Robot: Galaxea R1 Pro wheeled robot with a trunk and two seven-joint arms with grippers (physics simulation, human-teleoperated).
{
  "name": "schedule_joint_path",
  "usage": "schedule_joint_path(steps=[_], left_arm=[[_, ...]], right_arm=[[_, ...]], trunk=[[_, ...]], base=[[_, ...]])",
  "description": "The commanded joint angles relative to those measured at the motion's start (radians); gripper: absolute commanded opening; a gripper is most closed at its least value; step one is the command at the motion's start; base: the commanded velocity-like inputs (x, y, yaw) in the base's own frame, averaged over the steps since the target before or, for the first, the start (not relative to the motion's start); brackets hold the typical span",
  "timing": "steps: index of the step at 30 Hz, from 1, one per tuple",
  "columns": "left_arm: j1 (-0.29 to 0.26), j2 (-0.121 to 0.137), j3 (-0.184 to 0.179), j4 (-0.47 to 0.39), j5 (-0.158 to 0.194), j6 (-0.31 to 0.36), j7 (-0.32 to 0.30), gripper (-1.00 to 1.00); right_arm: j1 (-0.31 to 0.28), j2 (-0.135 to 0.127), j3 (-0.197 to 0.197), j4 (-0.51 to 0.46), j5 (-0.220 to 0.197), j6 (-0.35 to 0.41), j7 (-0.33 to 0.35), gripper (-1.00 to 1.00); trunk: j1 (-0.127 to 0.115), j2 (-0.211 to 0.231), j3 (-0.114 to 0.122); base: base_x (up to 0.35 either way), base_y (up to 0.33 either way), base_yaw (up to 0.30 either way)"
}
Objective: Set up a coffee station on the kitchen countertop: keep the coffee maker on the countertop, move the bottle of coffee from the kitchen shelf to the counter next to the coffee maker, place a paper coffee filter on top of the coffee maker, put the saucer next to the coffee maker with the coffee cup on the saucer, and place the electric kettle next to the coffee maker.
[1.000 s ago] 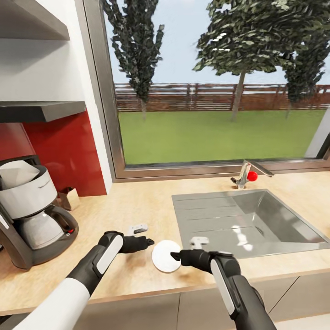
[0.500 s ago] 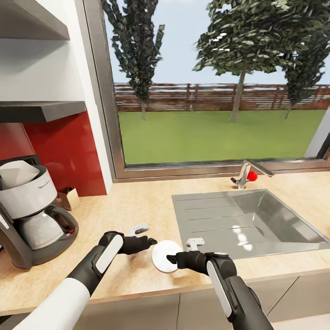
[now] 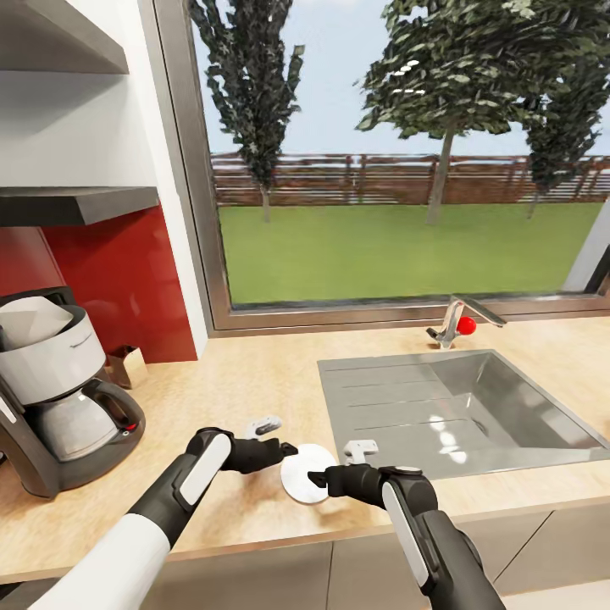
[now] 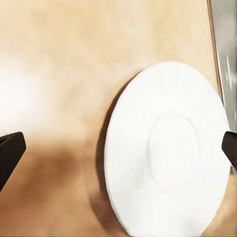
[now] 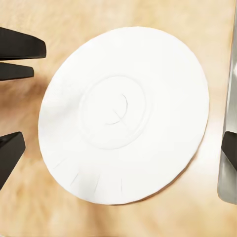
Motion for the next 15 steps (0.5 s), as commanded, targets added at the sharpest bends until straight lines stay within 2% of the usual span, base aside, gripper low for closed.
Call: schedule_joint_path(steps=[1, 15], left_arm=[[-0.001, -0.002, -0.001, -0.007, 0.010, 0.005, 0.008, 1.00], [-0.001, -0.004, 0.001, -0.025, 0.009, 0.010, 0.008, 1.00]], right_arm=[[-0.001, 0.000, 0.000, -0.001, -0.007, 0.006, -0.003, 1.00], [-0.001, 0.000, 0.000, 0.001, -0.007, 0.006, -0.003, 1.00]], trunk=[[0.001, -0.002, -0.002], [0.001, -0.002, -0.002]], base=[[0.000, 0.000, 0.000], [0.000, 0.000, 0.000]])
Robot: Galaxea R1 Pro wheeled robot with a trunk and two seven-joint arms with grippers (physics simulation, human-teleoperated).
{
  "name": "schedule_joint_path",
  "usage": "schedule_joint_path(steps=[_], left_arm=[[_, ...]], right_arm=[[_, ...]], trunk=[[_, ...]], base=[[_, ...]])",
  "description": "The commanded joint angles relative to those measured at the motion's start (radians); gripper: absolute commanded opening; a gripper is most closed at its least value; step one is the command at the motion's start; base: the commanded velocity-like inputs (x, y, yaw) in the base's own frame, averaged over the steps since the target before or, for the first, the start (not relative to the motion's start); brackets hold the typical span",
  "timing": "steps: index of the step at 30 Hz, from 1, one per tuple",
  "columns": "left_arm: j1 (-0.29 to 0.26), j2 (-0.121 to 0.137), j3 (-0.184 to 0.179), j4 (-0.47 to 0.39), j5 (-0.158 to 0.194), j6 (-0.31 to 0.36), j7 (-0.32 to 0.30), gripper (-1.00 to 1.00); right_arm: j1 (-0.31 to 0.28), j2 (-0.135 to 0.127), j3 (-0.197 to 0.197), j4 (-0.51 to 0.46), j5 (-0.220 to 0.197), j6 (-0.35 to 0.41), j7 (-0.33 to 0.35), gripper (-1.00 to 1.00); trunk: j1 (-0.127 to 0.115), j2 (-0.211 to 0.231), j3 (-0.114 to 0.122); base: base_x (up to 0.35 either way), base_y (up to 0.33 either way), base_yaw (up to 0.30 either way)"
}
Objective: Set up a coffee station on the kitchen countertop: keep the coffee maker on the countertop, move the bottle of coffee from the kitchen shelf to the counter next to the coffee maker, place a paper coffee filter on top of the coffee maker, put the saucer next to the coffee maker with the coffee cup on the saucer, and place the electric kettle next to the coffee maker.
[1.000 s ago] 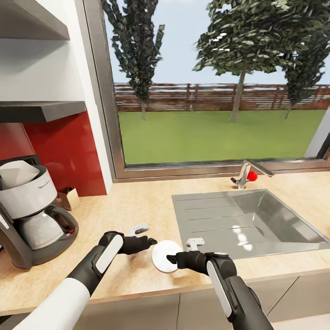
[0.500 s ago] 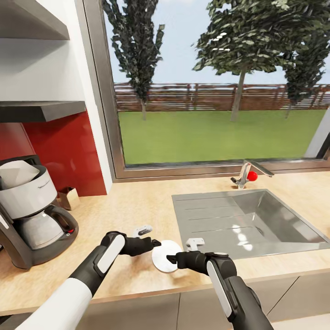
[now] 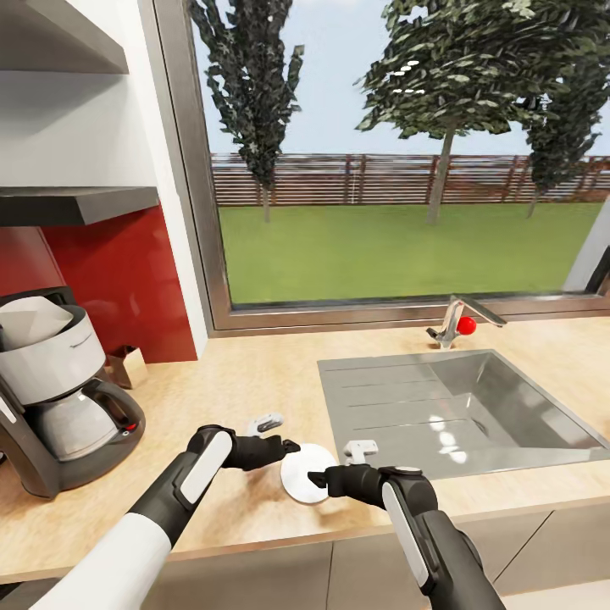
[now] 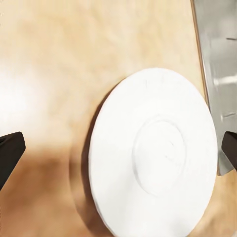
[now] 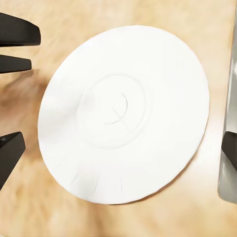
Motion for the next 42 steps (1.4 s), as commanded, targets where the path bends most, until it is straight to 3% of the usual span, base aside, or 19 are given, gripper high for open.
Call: schedule_joint_path(steps=[1, 14, 33, 42], left_arm=[[-0.001, 0.000, -0.001, -0.001, 0.008, 0.003, 0.008, 1.00], [0.000, 0.012, -0.004, 0.013, 0.000, 0.000, 0.012, 1.00], [0.001, 0.001, -0.004, 0.014, 0.006, 0.001, 0.007, 1.00], [0.001, 0.001, -0.004, 0.014, 0.007, 0.001, 0.007, 1.00]], right_arm=[[-0.001, 0.000, 0.000, -0.001, -0.007, 0.006, -0.003, 1.00], [-0.001, 0.000, 0.000, 0.000, -0.007, 0.006, -0.003, 1.00], [-0.001, 0.000, 0.000, 0.003, -0.006, 0.008, -0.003, 1.00], [-0.001, 0.001, 0.001, 0.031, -0.007, 0.060, -0.003, 1.00]], trunk=[[0.001, -0.002, -0.002], [0.001, -0.002, -0.002], [0.001, -0.002, -0.002], [0.001, -0.002, -0.002]], base=[[0.000, 0.000, 0.000], [0.004, 0.000, 0.000], [0.081, -0.025, 0.000], [0.000, 0.000, 0.000]])
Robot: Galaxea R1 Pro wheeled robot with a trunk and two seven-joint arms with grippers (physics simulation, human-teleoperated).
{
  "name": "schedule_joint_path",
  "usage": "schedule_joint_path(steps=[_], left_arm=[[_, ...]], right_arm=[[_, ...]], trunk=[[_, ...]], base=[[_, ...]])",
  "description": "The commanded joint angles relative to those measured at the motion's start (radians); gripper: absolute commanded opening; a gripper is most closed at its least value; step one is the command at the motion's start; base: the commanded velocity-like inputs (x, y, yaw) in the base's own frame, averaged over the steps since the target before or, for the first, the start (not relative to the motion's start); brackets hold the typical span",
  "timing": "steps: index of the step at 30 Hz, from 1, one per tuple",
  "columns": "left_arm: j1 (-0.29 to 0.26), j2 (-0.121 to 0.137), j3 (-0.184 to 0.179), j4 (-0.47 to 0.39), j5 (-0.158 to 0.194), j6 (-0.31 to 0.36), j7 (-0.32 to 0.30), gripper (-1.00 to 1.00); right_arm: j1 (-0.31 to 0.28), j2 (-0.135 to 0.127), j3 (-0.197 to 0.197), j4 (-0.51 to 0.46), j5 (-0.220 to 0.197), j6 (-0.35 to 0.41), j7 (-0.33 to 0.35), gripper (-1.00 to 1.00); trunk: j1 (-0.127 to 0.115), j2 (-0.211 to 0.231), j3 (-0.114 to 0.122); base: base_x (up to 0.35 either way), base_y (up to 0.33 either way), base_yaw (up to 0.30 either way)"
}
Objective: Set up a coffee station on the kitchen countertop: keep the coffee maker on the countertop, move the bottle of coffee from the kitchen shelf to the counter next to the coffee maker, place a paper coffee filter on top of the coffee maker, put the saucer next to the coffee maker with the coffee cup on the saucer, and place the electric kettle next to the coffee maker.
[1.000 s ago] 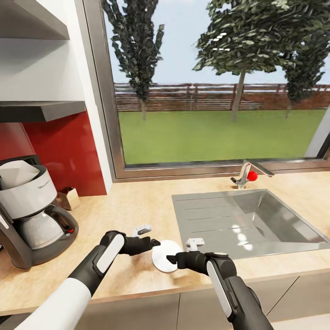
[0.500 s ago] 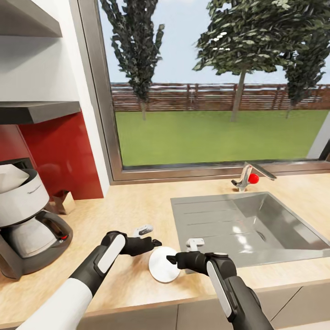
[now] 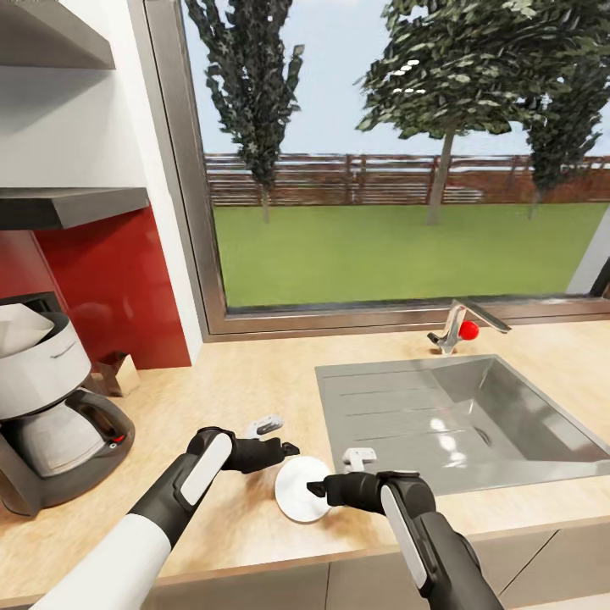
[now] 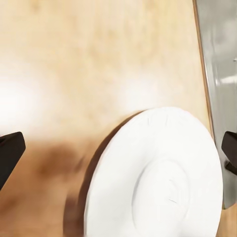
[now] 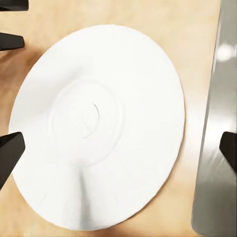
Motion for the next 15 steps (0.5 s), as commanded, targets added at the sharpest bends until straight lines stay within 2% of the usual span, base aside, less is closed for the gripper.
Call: schedule_joint_path(steps=[1, 15], left_arm=[[-0.001, 0.000, -0.001, -0.001, 0.009, 0.003, 0.008, 1.00], [-0.001, 0.002, 0.000, -0.001, 0.009, 0.004, 0.008, 1.00]], right_arm=[[0.000, 0.000, 0.000, 0.002, -0.005, 0.015, -0.006, 1.00], [0.001, 0.000, 0.000, 0.010, -0.005, 0.024, -0.006, 1.00]], trunk=[[0.001, -0.002, -0.003], [0.001, -0.002, -0.003]], base=[[0.000, 0.000, 0.000], [0.000, 0.000, 0.000]])
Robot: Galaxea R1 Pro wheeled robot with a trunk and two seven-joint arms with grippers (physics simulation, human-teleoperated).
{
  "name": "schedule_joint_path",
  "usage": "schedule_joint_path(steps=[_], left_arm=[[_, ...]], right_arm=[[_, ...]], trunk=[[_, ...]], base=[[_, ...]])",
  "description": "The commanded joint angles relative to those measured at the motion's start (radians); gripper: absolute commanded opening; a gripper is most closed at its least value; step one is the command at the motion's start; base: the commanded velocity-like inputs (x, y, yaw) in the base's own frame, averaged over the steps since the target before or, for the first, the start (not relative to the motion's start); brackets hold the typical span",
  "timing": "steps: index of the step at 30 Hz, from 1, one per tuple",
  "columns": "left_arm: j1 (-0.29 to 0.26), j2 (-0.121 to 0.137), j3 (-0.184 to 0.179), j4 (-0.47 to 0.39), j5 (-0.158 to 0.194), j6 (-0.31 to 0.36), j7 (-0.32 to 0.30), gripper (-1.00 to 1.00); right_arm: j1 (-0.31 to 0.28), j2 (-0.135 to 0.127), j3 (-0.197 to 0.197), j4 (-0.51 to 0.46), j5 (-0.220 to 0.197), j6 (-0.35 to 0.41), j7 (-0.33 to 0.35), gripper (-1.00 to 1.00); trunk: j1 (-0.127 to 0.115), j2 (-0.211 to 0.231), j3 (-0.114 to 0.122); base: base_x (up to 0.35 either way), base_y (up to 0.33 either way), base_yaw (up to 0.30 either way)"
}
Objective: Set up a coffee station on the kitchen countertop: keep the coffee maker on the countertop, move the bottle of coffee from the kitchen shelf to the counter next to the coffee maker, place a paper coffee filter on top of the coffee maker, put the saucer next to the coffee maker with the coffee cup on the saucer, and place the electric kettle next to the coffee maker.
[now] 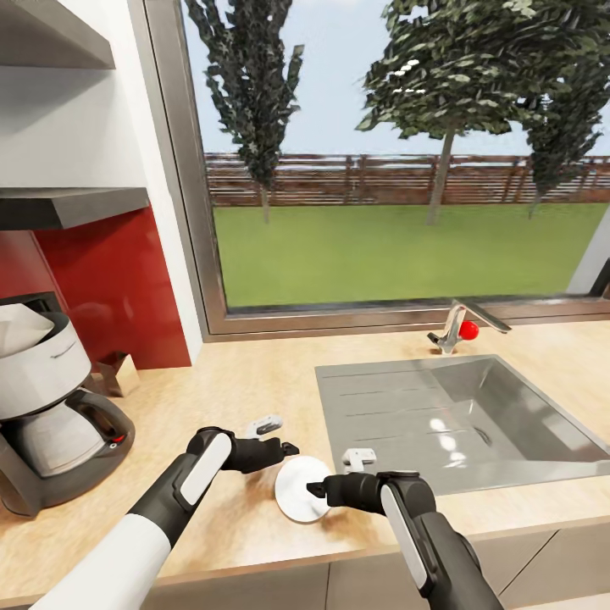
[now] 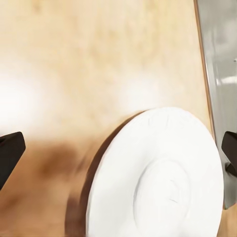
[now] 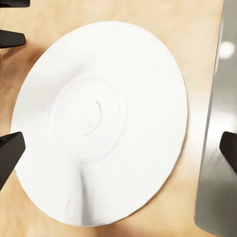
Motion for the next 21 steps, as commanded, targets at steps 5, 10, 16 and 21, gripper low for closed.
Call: schedule_joint_path(steps=[5, 10, 16, 21], left_arm=[[-0.001, 0.000, 0.000, -0.002, 0.010, 0.003, 0.008, 1.00], [-0.001, -0.001, 0.001, -0.002, 0.010, 0.003, 0.008, 1.00], [-0.001, -0.001, 0.001, -0.003, 0.010, 0.003, 0.008, 1.00], [-0.001, -0.001, 0.001, -0.005, 0.010, 0.003, 0.008, 1.00]], right_arm=[[0.002, 0.003, 0.001, 0.035, -0.002, 0.010, -0.006, 1.00], [0.003, 0.004, 0.019, 0.039, -0.002, 0.010, -0.006, 1.00], [0.004, 0.005, 0.037, 0.041, -0.002, 0.010, -0.006, 1.00], [0.004, 0.005, 0.039, 0.041, -0.002, 0.010, -0.006, 1.00]], trunk=[[0.001, -0.002, -0.003], [0.001, -0.002, -0.003], [0.001, -0.002, -0.003], [0.001, -0.002, -0.003]], base=[[0.000, 0.000, 0.000], [0.000, 0.000, 0.000], [0.000, 0.000, 0.000], [0.000, 0.000, 0.000]])
